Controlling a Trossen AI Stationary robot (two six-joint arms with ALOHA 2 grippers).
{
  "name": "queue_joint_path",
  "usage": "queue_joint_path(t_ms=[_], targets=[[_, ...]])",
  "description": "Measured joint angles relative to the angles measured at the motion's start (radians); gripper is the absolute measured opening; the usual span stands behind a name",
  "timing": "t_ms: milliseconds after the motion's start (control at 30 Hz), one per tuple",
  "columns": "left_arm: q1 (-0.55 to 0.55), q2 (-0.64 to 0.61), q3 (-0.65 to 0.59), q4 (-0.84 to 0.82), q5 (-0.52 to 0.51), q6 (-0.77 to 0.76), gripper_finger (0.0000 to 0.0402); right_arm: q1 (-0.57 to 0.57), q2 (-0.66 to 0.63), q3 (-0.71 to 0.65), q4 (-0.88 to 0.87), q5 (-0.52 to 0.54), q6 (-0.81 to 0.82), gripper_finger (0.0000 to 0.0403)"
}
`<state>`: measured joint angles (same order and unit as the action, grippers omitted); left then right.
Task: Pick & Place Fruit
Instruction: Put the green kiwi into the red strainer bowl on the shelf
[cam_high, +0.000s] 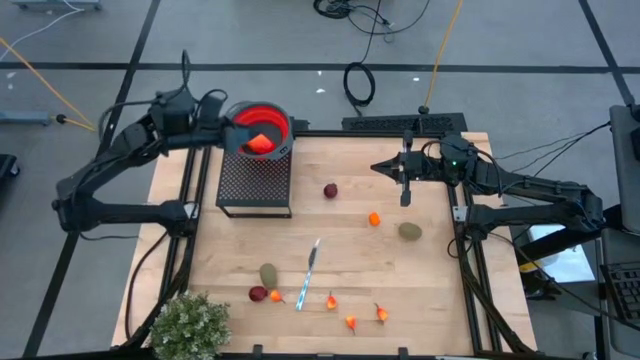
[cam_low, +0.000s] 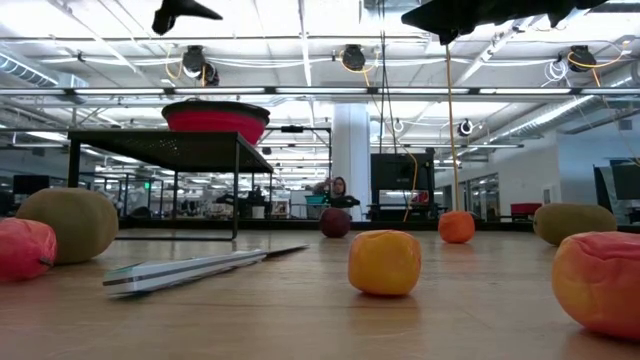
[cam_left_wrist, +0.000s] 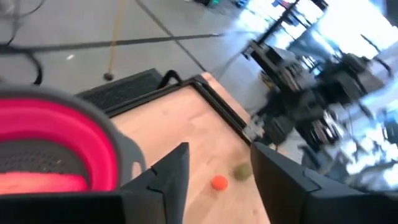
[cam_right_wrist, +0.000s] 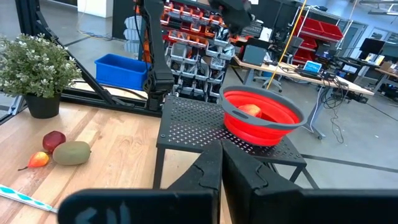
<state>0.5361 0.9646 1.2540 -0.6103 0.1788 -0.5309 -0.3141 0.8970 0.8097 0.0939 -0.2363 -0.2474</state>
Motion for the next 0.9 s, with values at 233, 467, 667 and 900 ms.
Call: queue_joint_path(t_ms=[233, 467, 667, 900], targets=[[-0.116, -0.006, 0.000, -0.076, -0.004, 0.180, 0.0126, 0.000, 0.000, 0.000, 0.000, 0.000, 0.000, 0.0000], [-0.199, -0.002, 0.000, -0.126, -0.042, 0.220, 0.0094, 0.000, 0.000, 0.000, 0.000, 0.000, 0.000, 0.0000], [-0.270, -0.018, 0.000, -0.120, -0.118, 0.306, 0.0062, 0.000, 0.000, 0.000, -0.021, 0.000, 0.000, 0.0000], [-0.332, -0.054, -0.040, -0.068, -0.119, 0.343, 0.0015, 0.002, 0.000, 0.000, -0.108, -0.001, 0.008, 0.0000]])
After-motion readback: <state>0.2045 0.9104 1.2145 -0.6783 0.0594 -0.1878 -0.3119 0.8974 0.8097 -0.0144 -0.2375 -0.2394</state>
